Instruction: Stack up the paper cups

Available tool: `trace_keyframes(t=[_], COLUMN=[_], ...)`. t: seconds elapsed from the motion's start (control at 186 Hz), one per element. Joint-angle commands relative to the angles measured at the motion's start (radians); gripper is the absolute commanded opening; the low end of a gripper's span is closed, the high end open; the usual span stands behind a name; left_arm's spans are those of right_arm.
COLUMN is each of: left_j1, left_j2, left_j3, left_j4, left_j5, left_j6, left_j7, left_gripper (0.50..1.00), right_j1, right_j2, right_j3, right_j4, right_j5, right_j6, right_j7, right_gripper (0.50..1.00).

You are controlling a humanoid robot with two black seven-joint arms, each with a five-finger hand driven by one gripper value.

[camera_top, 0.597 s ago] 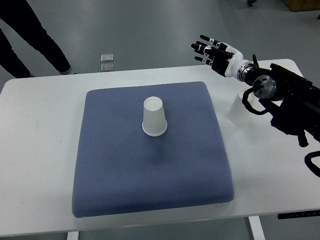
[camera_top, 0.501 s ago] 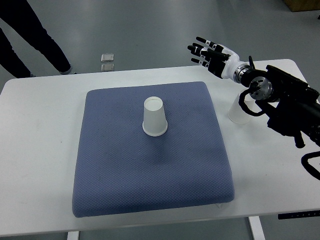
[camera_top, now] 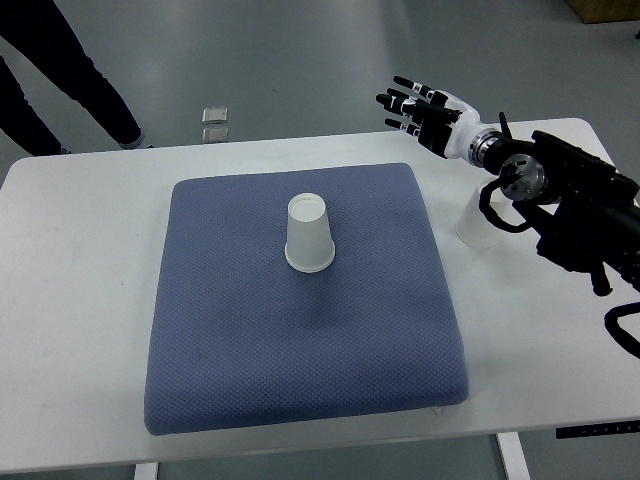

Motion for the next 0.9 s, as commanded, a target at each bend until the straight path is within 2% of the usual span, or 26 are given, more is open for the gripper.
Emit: trace_keyframes(t=[0.0, 0.361, 0.571, 0.705, 0.786, 0.893], left_j1=[0.000, 0.000, 0.000, 0.000, 0.000, 0.000], left_j2=[0.000, 0.000, 0.000, 0.000, 0.000, 0.000], left_j3=[-0.002, -0.002, -0.002, -0.002, -0.002, -0.002], left_j4=[-0.001, -0.001, -0.001, -0.001, -0.001, -0.001], left_j5=[0.000, 0.000, 0.000, 0.000, 0.000, 0.000], left_j6=[0.000, 0.000, 0.000, 0.000, 0.000, 0.000], left_j7=[0.000, 0.000, 0.000, 0.000, 0.000, 0.000], left_gripper=[1.000, 1.000, 1.000, 1.000, 1.000, 1.000], right_j1=[0.011, 0.031, 0.044, 0.048, 0.055, 0.063], right_j2=[-0.009, -0.092, -0.222, -0.337, -0.385, -0.392], right_j3=[0.000, -0.003, -0.020, -0.077, -0.115, -0.177], right_j4=[0.001, 0.004, 0.053, 0.148, 0.190, 0.190], right_j5=[-0.076, -0.443, -0.734, -0.867, -0.924, -1.012], right_j6=[0.002, 0.014, 0.128, 0.195, 0.214, 0.212], right_j7=[0.003, 0.038, 0.035, 0.035, 0.035, 0.035], right_gripper=[0.913, 0.913, 0.913, 0.913, 0.913, 0.913])
